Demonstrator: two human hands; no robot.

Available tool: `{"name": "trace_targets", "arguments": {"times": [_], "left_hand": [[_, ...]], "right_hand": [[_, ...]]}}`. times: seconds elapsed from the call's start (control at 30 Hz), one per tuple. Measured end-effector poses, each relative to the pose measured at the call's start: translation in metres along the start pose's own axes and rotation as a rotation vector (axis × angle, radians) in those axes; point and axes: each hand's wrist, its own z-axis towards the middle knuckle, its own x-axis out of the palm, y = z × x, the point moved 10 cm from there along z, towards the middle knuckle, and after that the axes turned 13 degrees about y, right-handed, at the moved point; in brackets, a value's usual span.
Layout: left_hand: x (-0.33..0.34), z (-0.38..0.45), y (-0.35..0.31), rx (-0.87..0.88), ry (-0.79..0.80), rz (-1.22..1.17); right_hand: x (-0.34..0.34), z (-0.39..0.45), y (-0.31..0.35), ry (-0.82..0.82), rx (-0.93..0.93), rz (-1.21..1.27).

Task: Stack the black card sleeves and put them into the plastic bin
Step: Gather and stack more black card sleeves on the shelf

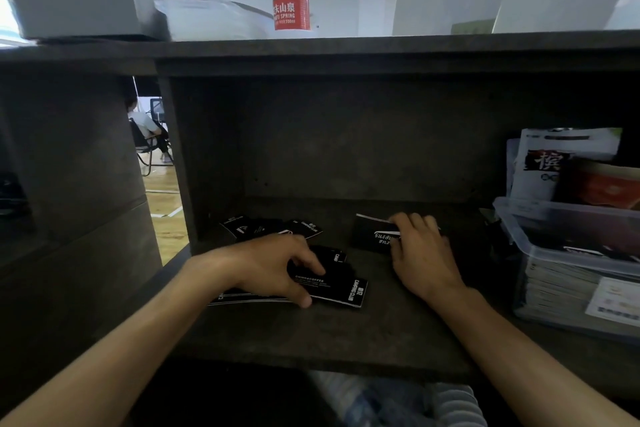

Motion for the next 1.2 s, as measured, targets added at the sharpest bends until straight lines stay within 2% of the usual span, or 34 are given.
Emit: {"name": "trace_targets", "arguments": {"times": [0.13, 0.2, 0.33, 0.4, 0.5, 0.7, 0.8, 0.87, 1.0, 1.07, 1.2], "left_hand": [[-0.005, 0.001, -0.002, 0.054, -0.013, -0.049], [-0.025, 0.004, -0.008, 0.073, -0.175, -0.052], [-0.057, 0.021, -0.024, -0.036, -0.496, 0.185], [-0.059, 0.036, -0.033, -0.046, -0.556, 0.208], [-0.054, 0.059, -0.04, -0.034, -0.61, 0.1], [-0.036, 0.096, -0.048, 0.147, -0.435, -0.278], [-0.048, 0.075, -0.034, 0.171, -0.506, -0.32], [-0.053, 0.056, -0.015, 0.152, -0.47, -0.313], [-0.025, 0.022, 0.012, -0.037, -0.08, -0.148], [-0.01, 0.012, 0.016, -0.114, 0.042, -0.065], [-0.008, 0.007, 0.005, -0.07, -0.05, -0.054]], "right_hand": [[0.0, 0.0, 0.0, 0.011, 0.004, -0.002], [0.0, 0.0, 0.0, 0.006, 0.007, 0.008], [-0.004, -0.001, -0.002, -0.021, 0.006, 0.094], [-0.005, -0.001, -0.001, -0.022, 0.009, 0.103], [-0.005, -0.001, 0.001, -0.026, 0.006, 0.075], [0.003, -0.001, 0.002, 0.026, -0.006, -0.012], [0.003, -0.001, 0.002, 0.02, -0.012, -0.013], [-0.001, 0.0, 0.003, -0.01, -0.015, 0.001], [-0.003, 0.001, 0.005, -0.024, -0.024, 0.023], [0.0, 0.002, 0.005, 0.008, -0.025, 0.004], [0.001, 0.001, 0.004, 0.008, -0.013, 0.002]]}}
